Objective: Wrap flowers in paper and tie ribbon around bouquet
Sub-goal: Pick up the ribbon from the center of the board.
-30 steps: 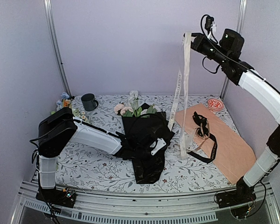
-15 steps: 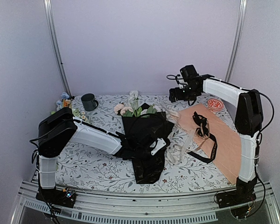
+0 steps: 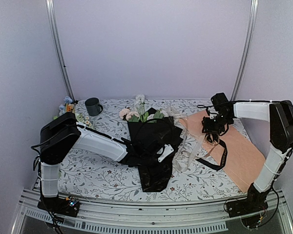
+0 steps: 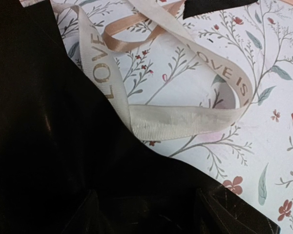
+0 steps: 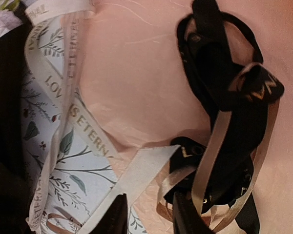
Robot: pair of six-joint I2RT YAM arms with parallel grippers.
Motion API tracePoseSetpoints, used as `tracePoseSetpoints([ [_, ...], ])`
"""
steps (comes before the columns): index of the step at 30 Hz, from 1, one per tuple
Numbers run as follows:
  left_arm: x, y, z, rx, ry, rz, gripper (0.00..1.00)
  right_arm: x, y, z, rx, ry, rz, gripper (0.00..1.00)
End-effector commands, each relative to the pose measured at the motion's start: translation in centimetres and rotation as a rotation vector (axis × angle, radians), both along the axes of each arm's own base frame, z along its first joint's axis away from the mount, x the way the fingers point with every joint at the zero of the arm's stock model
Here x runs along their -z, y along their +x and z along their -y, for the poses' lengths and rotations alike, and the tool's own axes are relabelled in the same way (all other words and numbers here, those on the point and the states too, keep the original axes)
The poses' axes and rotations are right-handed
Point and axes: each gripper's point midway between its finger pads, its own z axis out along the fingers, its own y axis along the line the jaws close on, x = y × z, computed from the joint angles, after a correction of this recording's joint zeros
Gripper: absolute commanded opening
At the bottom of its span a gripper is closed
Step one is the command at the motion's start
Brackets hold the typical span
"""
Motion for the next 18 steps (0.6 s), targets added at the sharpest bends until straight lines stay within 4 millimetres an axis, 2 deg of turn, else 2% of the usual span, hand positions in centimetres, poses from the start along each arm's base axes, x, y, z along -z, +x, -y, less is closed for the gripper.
tracePoseSetpoints([
  [1, 7.7, -2.6, -7.4, -0.028, 0.306, -0.146, 0.68, 1.2, 0.2, 0.7, 0.058, 0.083, 0.003, 0.23],
  [4, 7.7, -2.7, -7.4, -0.027, 0.306, -0.147, 0.68, 2.9, 0.0, 1.6, 0.075, 0.078, -0.037, 0.22],
  [7, 7.7, -2.7, -7.5, -0.028, 0.306, -0.147, 0.68, 4.7, -0.6, 4.0, 0.137, 0.062, -0.083, 0.2],
  [9, 7.7, -2.7, -7.5, -0.029, 0.306, -0.147, 0.68, 5.1, -1.1, 5.8, 0.191, 0.063, -0.094, 0.2],
  [12, 7.8, -2.8, -7.5, -0.026, 0.309, -0.147, 0.68, 5.1, -1.6, 9.2, 0.278, 0.019, -0.084, 0.21],
  [14, 7.7, -2.7, -7.5, -0.024, 0.308, -0.145, 0.68, 4.9, -2.0, 12.2, 0.355, -0.03, -0.068, 0.21],
  [18, 7.9, -2.7, -7.7, -0.025, 0.312, -0.146, 0.68, 2.4, -2.5, 17.3, 0.49, -0.048, 0.004, 0.21],
])
